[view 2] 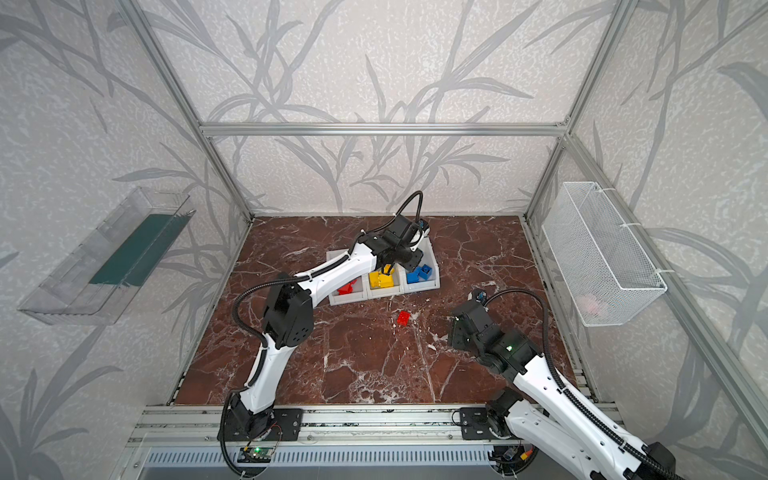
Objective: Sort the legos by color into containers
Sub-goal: 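Carry the blue brick into the end compartment and open the left gripper, then grasp the red 2x2 brick with the right gripper while the left arm withdraws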
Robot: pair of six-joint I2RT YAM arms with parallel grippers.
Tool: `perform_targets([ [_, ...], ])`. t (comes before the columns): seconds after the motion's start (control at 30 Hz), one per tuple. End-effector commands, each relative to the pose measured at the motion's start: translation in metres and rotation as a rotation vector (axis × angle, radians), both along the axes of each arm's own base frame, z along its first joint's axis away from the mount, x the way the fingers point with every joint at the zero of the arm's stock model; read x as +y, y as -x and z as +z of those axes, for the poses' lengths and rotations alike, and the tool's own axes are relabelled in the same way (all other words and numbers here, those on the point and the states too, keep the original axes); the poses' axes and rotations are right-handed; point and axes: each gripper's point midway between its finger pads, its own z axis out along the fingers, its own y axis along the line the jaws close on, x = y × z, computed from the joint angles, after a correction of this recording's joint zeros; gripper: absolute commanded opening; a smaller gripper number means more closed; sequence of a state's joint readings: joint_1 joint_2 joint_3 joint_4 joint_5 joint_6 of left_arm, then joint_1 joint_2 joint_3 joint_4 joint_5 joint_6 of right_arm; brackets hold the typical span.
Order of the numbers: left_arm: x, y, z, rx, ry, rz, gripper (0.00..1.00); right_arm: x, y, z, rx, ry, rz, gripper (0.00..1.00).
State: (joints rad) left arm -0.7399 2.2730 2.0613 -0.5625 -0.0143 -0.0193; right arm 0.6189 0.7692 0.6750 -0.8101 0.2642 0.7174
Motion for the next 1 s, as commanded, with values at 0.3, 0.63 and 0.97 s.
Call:
perform_targets([
  [0.3,0.007,-0.01,0.019,-0.037,0.034,0.076,0.64,-0.007,0.004,0.001,0.005,0.032,-0.005,0.68],
  [0.63,0.03,-0.006,0.046,-0.068,0.109,0.129,0.66,-0.004,-0.001,0.001,0.016,0.052,0.007,0.68],
  [0.97,0.136,0.026,0.079,-0.097,0.207,0.271,0.66,0.043,-0.039,-0.007,0.058,0.051,0.1,0.68],
])
